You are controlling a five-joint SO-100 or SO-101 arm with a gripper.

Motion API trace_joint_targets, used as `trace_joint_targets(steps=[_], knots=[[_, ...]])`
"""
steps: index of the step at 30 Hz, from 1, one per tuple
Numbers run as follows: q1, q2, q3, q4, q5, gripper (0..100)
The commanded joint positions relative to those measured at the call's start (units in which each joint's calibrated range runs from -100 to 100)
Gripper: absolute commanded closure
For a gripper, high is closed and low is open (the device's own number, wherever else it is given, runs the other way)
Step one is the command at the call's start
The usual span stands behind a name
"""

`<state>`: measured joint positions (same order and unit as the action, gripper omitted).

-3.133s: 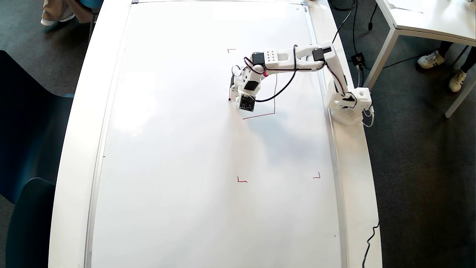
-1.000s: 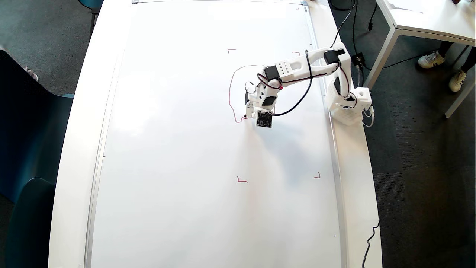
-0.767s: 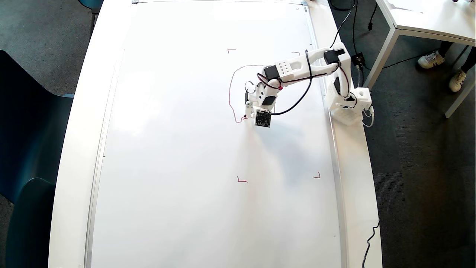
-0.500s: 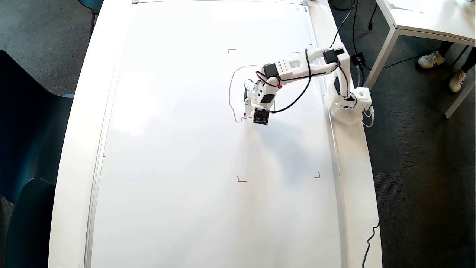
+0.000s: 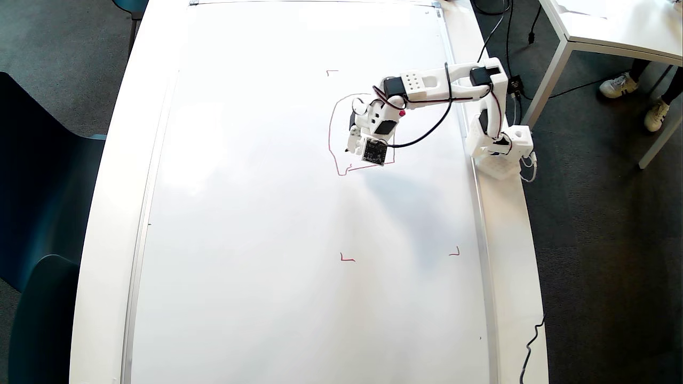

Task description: Draw on a whiteboard a robot head using a pen attached to the gripper

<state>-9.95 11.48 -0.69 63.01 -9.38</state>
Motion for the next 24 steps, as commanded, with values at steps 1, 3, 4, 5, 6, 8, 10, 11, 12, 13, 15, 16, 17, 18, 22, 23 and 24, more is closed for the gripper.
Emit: trace_joint_targets(steps=[1, 3, 4, 5, 6, 8, 10, 11, 12, 13, 15, 16, 17, 18, 22, 23, 24], knots=[[1.3, -3.8, 0.8, 2.1, 0.3, 99], [1.5, -3.8, 2.0, 2.1, 0.3, 99], [1.7, -3.8, 2.5, 2.1, 0.3, 99], [2.0, -3.8, 2.5, 2.1, 0.3, 99], [2.3, -3.8, 2.5, 2.1, 0.3, 99], [3.0, -3.6, 2.5, 2.1, 0.3, 99], [3.1, -3.2, 2.5, 2.1, 0.3, 99], [3.4, -3.1, 2.5, 2.1, 0.3, 99], [3.7, -3.1, 2.5, 2.1, 0.3, 99], [3.7, -3.1, 2.5, 1.6, 0.3, 99], [3.7, -3.0, 2.6, 1.3, 0.3, 99], [3.7, -2.9, 2.6, 1.2, 0.3, 99], [3.6, -2.8, 2.7, 1.2, 0.3, 99], [3.4, -2.0, 3.3, 0.9, 0.3, 99], [3.4, 0.0, 3.7, 0.4, 0.2, 99], [3.4, 0.1, 3.6, 0.3, 0.2, 99], [3.4, 0.4, 3.6, 0.2, 0.2, 99]])
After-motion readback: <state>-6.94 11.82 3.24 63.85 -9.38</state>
